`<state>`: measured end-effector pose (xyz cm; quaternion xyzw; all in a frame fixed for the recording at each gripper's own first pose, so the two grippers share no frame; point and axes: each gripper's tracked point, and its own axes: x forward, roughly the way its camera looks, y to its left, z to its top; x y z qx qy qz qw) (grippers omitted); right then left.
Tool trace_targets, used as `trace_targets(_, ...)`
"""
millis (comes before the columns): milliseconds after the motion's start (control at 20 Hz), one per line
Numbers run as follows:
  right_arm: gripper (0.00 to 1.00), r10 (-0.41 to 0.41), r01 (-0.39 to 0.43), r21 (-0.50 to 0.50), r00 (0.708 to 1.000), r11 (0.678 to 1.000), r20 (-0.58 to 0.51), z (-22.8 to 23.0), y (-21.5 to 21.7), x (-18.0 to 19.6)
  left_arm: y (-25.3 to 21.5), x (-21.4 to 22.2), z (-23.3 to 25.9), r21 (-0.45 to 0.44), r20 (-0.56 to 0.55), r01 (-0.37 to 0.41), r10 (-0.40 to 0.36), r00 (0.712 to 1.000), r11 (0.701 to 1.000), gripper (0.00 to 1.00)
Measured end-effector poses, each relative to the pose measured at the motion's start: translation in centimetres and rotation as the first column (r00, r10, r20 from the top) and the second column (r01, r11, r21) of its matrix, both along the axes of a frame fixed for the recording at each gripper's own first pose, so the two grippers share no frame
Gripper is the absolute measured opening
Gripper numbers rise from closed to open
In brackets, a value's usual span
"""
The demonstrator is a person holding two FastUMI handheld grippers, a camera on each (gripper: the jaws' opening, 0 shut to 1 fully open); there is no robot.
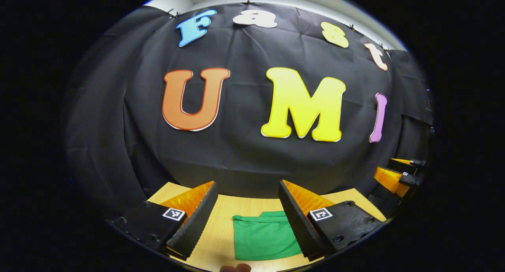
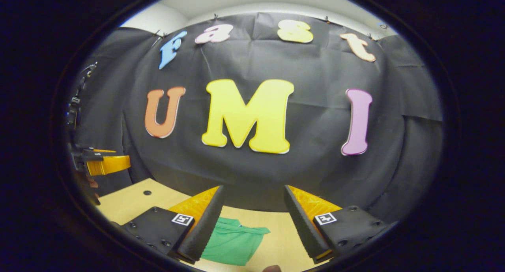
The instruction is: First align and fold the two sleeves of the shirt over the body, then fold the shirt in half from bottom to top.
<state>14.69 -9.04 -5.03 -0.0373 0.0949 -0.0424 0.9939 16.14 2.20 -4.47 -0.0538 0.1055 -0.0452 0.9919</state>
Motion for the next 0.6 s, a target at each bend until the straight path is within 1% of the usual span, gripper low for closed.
trace_targets(100, 0.92, -0.027, 0.027, -0.016, 0.999, 1.000, 0.023, 1.4, 0.1, -3.4, 0.5, -3.5, 2.6, 0.015, 0.055, -0.045, 0.044, 0.998, 0.999, 0.98)
trace_targets(150, 0.95, -0.043, 0.044, -0.028, 0.998, 0.999, 0.036, 2.1, 0.4, -5.3, 0.1, -5.3, 3.9, 0.006, 0.082, -0.040, 0.039, 0.996, 0.999, 0.99)
trace_targets(200, 0.92, -0.051, 0.052, -0.034, 0.997, 0.998, 0.050, 2.7, 0.9, -6.9, -0.2, -7.1, 4.8, 0.008, 0.113, -0.037, 0.036, 0.993, 0.999, 1.00)
trace_targets(250, 0.95, -0.061, 0.064, -0.038, 0.996, 0.997, 0.063, 3.2, 1.3, -8.6, -0.3, -8.6, 5.7, 0.019, 0.137, -0.034, 0.031, 0.990, 0.999, 0.99)
trace_targets(300, 0.92, -0.069, 0.073, -0.046, 0.995, 0.996, 0.078, 3.5, 2.6, -10.2, -0.7, -10.6, 6.0, 0.029, 0.151, -0.031, 0.027, 0.988, 0.999, 0.98)
trace_targets(400, 0.92, -0.084, 0.090, -0.063, 0.992, 0.994, 0.089, 3.7, 2.8, -13.5, -1.0, -13.8, 5.8, 0.024, 0.156, -0.029, 0.024, 0.987, 0.999, 0.98)
trace_targets(450, 0.93, -0.088, 0.094, -0.061, 0.992, 0.994, 0.092, 3.8, 3.0, -15.0, -1.4, -15.1, 5.6, 0.030, 0.159, -0.023, 0.018, 0.987, 0.999, 0.93)
trace_targets(500, 0.93, -0.089, 0.095, -0.058, 0.991, 0.994, 0.095, 3.9, 3.3, -16.4, -1.6, -16.3, 5.2, 0.039, 0.162, -0.022, 0.016, 0.987, 0.999, 0.98)
trace_targets(550, 0.93, -0.092, 0.097, -0.058, 0.991, 0.994, 0.095, 3.9, 3.5, -17.6, -1.8, -17.4, 5.1, 0.046, 0.164, -0.017, 0.009, 0.986, 0.999, 0.98)
trace_targets(600, 0.95, -0.099, 0.105, -0.059, 0.990, 0.993, 0.098, 3.9, 3.6, -18.6, -2.2, -18.3, 4.9, 0.058, 0.172, -0.016, 0.006, 0.985, 0.998, 0.93)
